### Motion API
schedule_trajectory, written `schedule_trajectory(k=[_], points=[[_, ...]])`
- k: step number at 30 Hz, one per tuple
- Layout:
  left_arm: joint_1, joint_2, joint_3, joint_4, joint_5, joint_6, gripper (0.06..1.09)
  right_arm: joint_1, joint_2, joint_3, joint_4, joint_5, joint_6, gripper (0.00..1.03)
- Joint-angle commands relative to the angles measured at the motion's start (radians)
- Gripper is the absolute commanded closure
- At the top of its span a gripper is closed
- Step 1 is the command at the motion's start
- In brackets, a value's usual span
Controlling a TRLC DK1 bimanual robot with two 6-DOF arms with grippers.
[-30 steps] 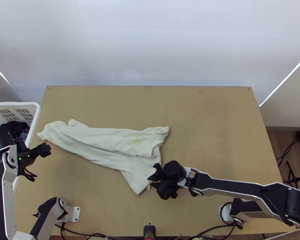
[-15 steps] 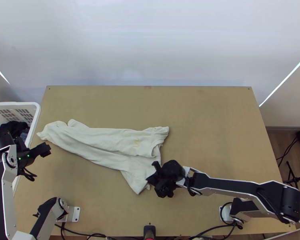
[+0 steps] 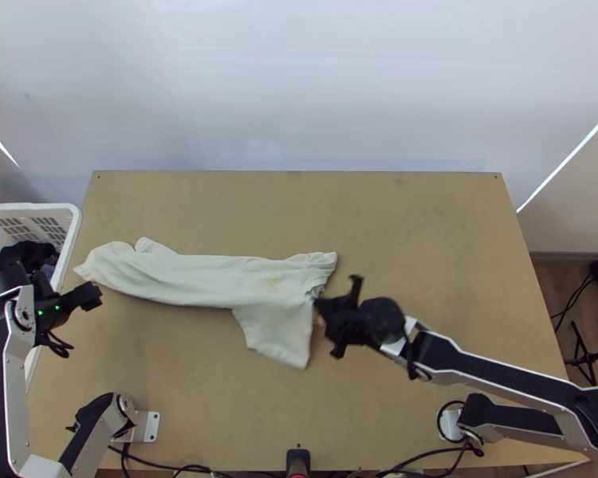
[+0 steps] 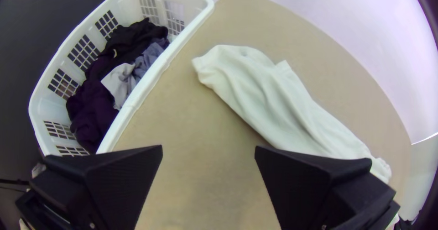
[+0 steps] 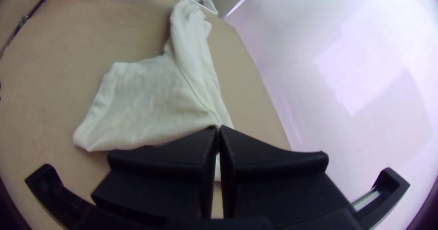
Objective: Fold the t-shirt
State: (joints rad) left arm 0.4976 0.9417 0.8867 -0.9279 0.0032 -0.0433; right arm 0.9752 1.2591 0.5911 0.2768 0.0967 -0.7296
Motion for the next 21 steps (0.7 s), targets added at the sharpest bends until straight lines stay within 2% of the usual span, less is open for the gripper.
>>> schedule_trajectory(k=[1, 8, 12, 17, 19, 21], points=[[-0.106, -0.011, -0.014, -0.025, 0.003, -0.006, 0.10, -0.198, -0.040, -0.051, 0.067, 0.058, 0.082, 1.00], [-0.157, -0.077, -0.006, -0.055, 0.003, -0.006, 0.10, -0.388, 0.065, -0.062, 0.196, 0.058, 0.154, 1.00], [-0.200, -0.093, -0.011, -0.068, 0.001, 0.010, 0.10, -0.451, 0.120, -0.063, 0.254, 0.058, 0.182, 1.00], [-0.241, -0.053, -0.046, -0.109, -0.003, 0.099, 0.10, -0.469, 0.166, -0.062, 0.312, 0.057, 0.208, 1.00], [-0.240, -0.020, -0.094, -0.101, -0.031, 0.161, 0.10, -0.452, 0.169, -0.060, 0.315, 0.057, 0.216, 1.00], [-0.234, 0.034, -0.140, -0.052, -0.135, 0.218, 0.10, -0.432, 0.164, -0.059, 0.317, 0.057, 0.217, 1.00]])
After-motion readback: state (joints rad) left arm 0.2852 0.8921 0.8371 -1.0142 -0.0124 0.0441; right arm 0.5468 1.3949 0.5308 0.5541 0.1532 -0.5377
